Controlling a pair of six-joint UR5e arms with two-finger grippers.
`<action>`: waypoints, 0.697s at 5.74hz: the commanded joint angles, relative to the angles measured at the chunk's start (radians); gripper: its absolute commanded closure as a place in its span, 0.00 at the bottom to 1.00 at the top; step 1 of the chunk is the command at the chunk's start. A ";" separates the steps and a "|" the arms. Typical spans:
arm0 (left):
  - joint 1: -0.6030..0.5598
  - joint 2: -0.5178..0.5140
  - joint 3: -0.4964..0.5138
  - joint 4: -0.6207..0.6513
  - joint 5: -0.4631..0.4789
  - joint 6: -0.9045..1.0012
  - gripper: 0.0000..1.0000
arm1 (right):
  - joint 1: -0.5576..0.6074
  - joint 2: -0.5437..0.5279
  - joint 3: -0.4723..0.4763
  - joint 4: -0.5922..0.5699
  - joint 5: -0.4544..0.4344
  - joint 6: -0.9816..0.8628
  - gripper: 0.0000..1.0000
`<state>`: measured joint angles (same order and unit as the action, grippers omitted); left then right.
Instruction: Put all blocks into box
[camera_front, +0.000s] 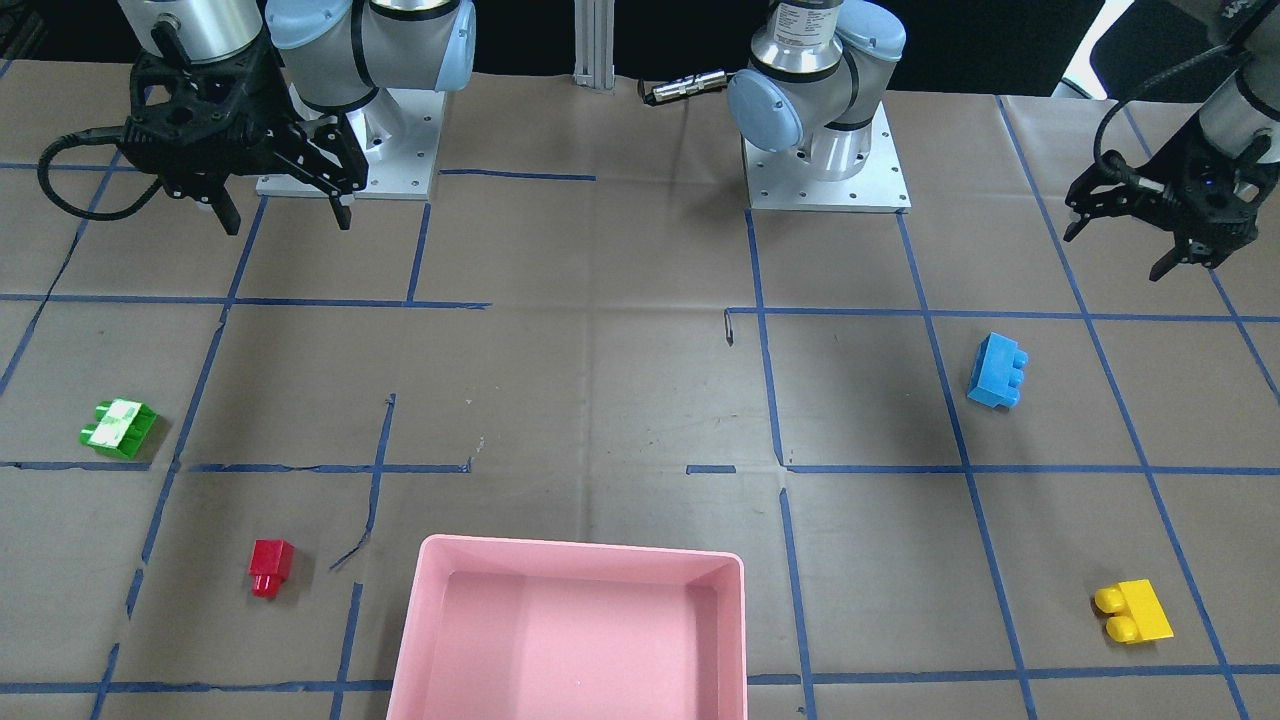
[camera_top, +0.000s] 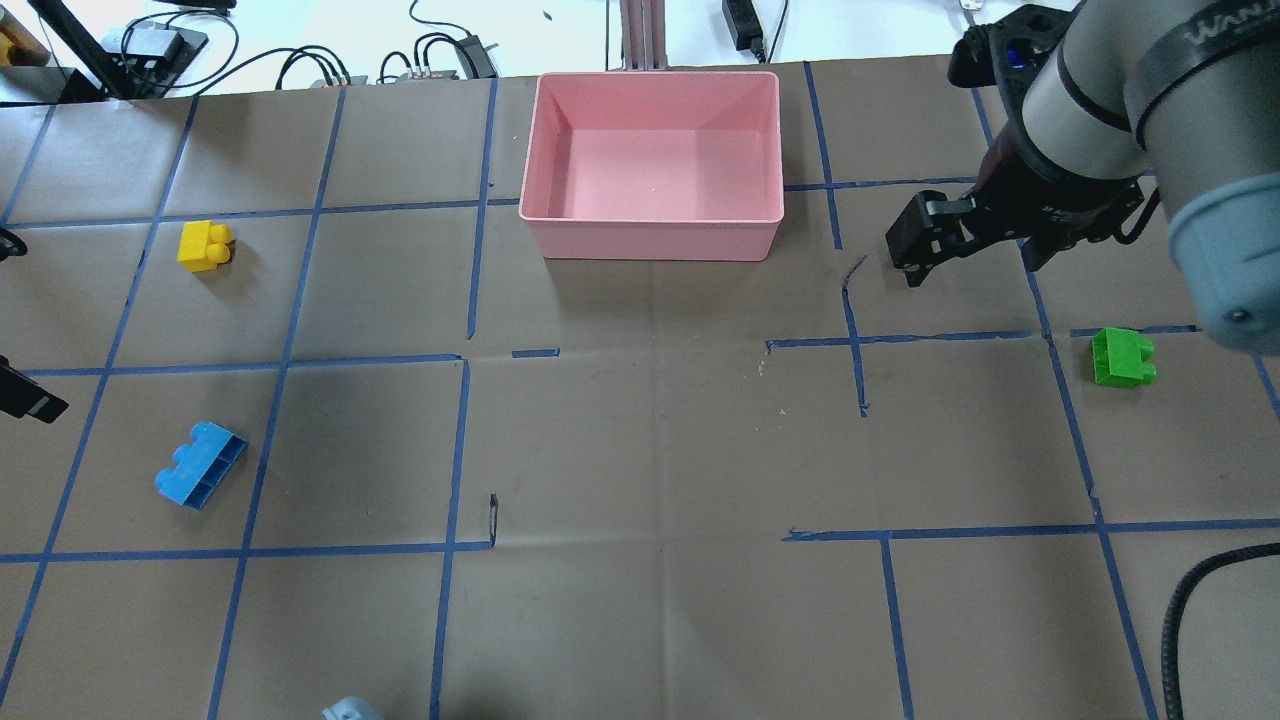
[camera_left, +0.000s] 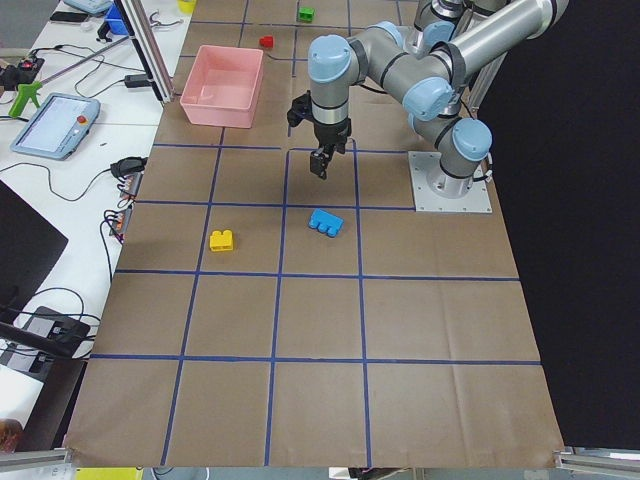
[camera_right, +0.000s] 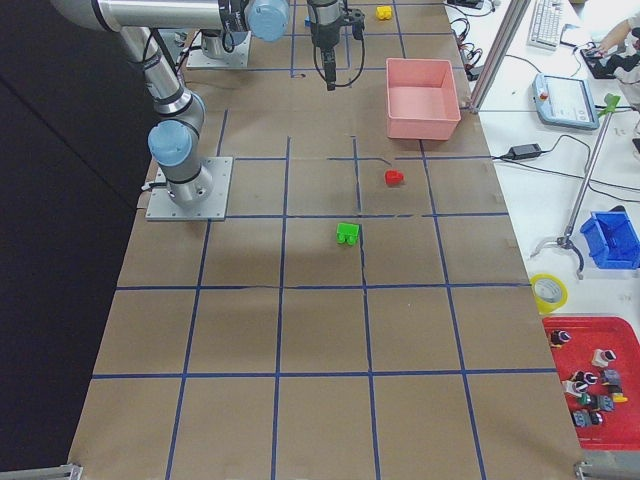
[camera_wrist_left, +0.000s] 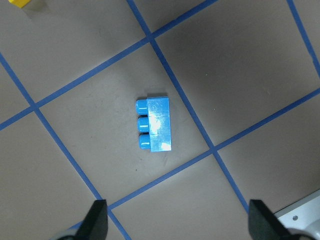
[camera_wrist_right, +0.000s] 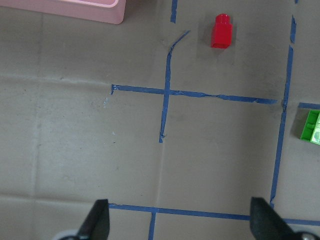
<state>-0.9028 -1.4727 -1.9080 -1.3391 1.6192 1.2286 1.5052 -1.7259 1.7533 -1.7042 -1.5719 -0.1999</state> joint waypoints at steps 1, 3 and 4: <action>0.001 -0.043 -0.144 0.203 -0.008 -0.004 0.01 | -0.194 0.003 0.005 0.003 0.009 -0.265 0.00; 0.002 -0.157 -0.183 0.360 -0.034 -0.047 0.01 | -0.397 0.006 0.093 -0.128 0.057 -0.430 0.00; 0.002 -0.191 -0.184 0.363 -0.082 -0.091 0.01 | -0.437 0.011 0.141 -0.182 0.067 -0.459 0.00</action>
<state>-0.9009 -1.6224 -2.0869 -0.9993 1.5742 1.1771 1.1263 -1.7183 1.8455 -1.8186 -1.5217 -0.6168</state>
